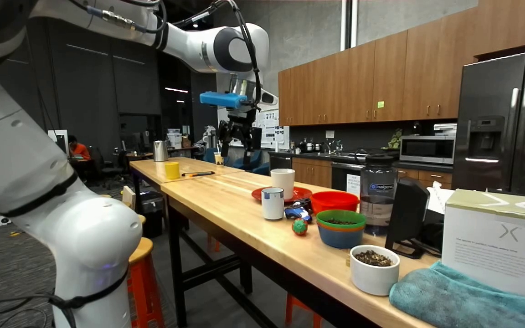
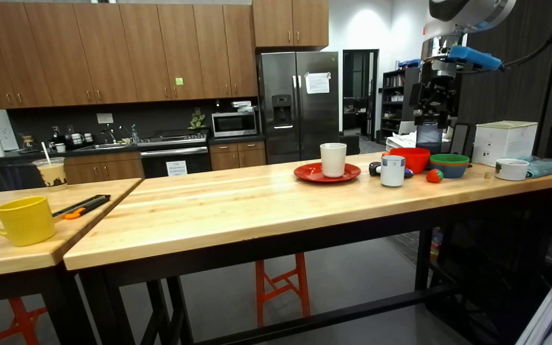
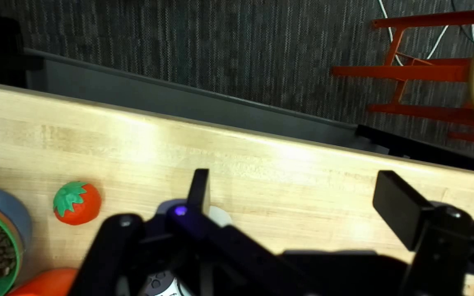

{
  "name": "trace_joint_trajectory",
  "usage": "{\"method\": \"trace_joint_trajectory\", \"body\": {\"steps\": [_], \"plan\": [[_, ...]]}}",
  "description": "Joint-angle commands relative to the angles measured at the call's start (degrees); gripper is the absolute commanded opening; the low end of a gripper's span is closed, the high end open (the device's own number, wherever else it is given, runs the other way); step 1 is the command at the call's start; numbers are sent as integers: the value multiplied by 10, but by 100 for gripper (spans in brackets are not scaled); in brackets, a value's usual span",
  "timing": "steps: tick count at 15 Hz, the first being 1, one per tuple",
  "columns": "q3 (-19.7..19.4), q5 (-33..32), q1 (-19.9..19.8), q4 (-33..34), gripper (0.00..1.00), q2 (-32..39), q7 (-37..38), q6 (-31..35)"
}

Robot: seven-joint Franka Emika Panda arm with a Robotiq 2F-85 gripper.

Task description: Remove the cup from the plate

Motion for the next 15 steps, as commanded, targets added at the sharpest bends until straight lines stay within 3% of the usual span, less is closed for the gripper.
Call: {"method": "trace_joint_trajectory", "body": {"steps": [1,8,15], "plan": [[11,7,-14,1,100,2,-8,-1],[19,32,2,8,100,-11,-53,-11],[80,90,40,8,100,9,-53,34]]}}
